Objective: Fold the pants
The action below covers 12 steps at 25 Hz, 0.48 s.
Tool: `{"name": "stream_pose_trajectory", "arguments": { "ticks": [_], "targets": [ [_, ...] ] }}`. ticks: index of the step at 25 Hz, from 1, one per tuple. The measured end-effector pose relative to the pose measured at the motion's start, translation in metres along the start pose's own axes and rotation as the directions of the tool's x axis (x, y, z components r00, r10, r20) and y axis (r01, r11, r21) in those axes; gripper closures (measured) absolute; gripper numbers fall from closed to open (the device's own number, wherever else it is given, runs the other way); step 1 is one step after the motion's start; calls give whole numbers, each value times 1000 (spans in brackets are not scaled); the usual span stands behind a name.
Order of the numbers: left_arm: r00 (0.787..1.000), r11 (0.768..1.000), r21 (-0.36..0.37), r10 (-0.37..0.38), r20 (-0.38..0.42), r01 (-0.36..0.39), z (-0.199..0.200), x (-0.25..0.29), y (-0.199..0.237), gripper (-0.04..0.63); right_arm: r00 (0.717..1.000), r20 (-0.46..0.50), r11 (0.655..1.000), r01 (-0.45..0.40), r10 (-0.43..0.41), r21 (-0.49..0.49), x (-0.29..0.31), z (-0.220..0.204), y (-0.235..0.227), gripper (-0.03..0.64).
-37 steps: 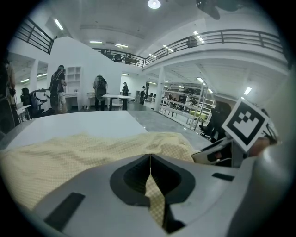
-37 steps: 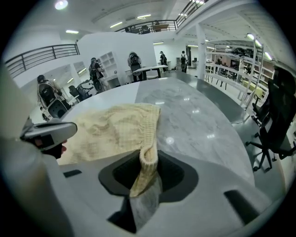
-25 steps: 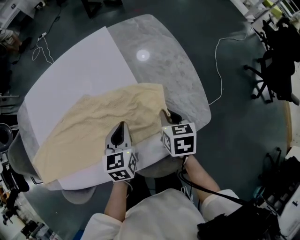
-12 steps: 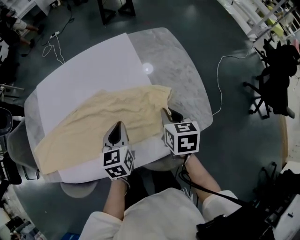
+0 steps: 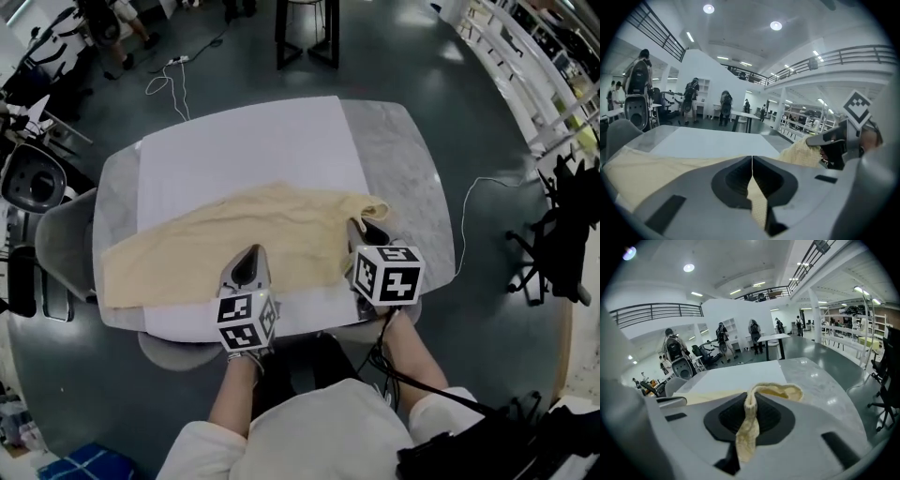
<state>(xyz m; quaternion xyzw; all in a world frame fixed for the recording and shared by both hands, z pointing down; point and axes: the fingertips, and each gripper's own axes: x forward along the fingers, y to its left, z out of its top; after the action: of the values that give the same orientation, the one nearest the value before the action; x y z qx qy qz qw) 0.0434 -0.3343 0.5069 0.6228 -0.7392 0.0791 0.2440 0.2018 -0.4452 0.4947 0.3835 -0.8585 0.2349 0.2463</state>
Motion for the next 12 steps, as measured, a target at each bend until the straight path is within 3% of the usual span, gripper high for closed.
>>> {"name": "stream_pose_trajectory", "arguments": {
  "ticks": [12],
  "targets": [
    [976,974,-115,206,71,-197,29,-106,159,586,986,-3,975,-164,165,-151,21,45,177,583]
  ]
}}
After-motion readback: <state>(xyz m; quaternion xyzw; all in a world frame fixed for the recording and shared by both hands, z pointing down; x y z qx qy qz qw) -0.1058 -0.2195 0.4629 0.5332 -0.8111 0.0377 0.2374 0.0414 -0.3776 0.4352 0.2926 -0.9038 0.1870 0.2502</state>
